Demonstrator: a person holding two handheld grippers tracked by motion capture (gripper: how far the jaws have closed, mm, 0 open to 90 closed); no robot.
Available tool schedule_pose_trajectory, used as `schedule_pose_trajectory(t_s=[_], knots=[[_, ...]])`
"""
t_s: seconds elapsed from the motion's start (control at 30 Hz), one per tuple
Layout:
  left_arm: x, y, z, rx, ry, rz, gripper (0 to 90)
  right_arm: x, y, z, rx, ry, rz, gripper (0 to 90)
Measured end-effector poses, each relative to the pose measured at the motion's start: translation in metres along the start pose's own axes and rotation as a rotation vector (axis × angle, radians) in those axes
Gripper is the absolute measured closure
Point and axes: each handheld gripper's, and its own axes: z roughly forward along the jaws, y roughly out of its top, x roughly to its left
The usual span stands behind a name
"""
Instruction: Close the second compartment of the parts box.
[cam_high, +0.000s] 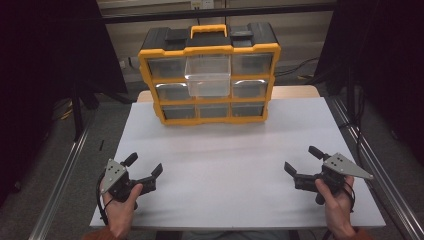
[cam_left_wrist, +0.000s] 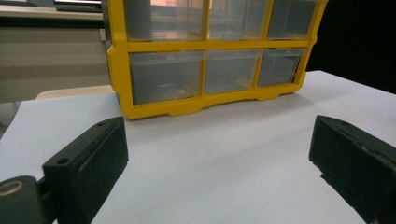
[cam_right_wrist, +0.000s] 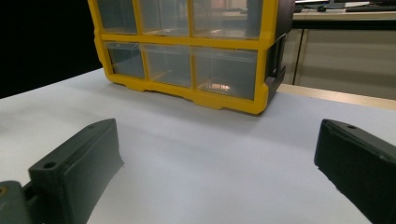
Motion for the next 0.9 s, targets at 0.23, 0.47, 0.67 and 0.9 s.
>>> schedule_pose_trajectory(t_s=[0.23,0.47,0.67,0.9], knots=[[-0.001,0.0,0.003,0.005,0.0,-0.003,4.7,0.0,-0.002,0.002,0.021,-0.002,0.007,0.0],[0.0,0.0,0.005,0.015,-0.006,0.001,4.7,0.001,-0.002,0.005,0.021,0.058,0.038,0.8],[-0.001,-0.001,0.003,0.016,0.001,0.003,4.7,0.006,-0.001,0.008,0.031,0.076,0.029,1.2],[0.0,-0.002,-0.001,0.022,-0.003,0.002,4.7,0.017,0.0,0.013,0.028,0.13,0.003,3.4]])
